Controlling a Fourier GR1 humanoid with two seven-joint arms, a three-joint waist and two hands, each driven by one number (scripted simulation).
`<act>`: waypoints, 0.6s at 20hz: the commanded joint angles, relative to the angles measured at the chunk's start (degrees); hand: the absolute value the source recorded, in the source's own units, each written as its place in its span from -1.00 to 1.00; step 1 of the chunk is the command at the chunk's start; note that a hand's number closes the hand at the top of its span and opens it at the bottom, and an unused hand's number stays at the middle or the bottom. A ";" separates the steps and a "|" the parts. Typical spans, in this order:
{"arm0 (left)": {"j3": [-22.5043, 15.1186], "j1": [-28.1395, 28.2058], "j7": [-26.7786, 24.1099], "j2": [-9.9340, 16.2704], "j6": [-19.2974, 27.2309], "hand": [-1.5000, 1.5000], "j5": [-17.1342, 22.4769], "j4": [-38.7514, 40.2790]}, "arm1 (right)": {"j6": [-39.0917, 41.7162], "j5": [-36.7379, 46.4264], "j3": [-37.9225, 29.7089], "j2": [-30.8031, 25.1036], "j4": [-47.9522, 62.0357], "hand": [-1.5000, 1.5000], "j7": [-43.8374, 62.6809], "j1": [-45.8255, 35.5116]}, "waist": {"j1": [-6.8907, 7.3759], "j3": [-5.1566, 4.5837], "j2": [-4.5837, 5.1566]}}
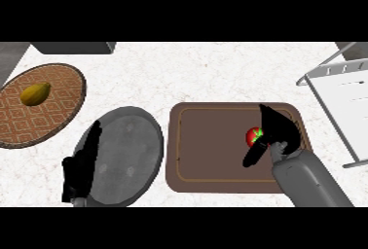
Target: Pick the tomato from the tray and place it in the tiered basket
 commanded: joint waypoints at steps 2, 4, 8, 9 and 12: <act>0.82 1.63 -1.44 -1.01 -0.15 0.00 -0.23 3.88 | 0.78 1.71 -0.79 1.57 2.55 -1.00 3.71 1.48 | -0.03 -0.49 0.39; 1.14 0.55 2.53 -0.24 -0.75 0.00 0.21 0.99 | 3.55 0.92 -2.28 2.29 2.46 1.00 5.33 -1.20 | 0.05 -0.48 0.37; 0.92 0.91 3.90 -0.36 -1.54 0.00 -0.17 0.18 | 1.46 4.28 -1.54 1.13 4.45 1.00 -1.89 2.45 | -0.08 -0.47 0.35; 2.53 0.89 1.22 0.16 -2.44 0.00 -0.09 1.72 | -0.82 6.42 -0.38 2.97 -0.13 1.00 -0.70 5.05 | -0.21 -0.48 0.31; 0.61 0.39 -2.30 -3.73 -0.50 0.00 -1.87 6.84 | 0.30 7.41 -0.83 2.63 5.21 1.00 -4.55 1.30 | -0.11 -0.49 0.43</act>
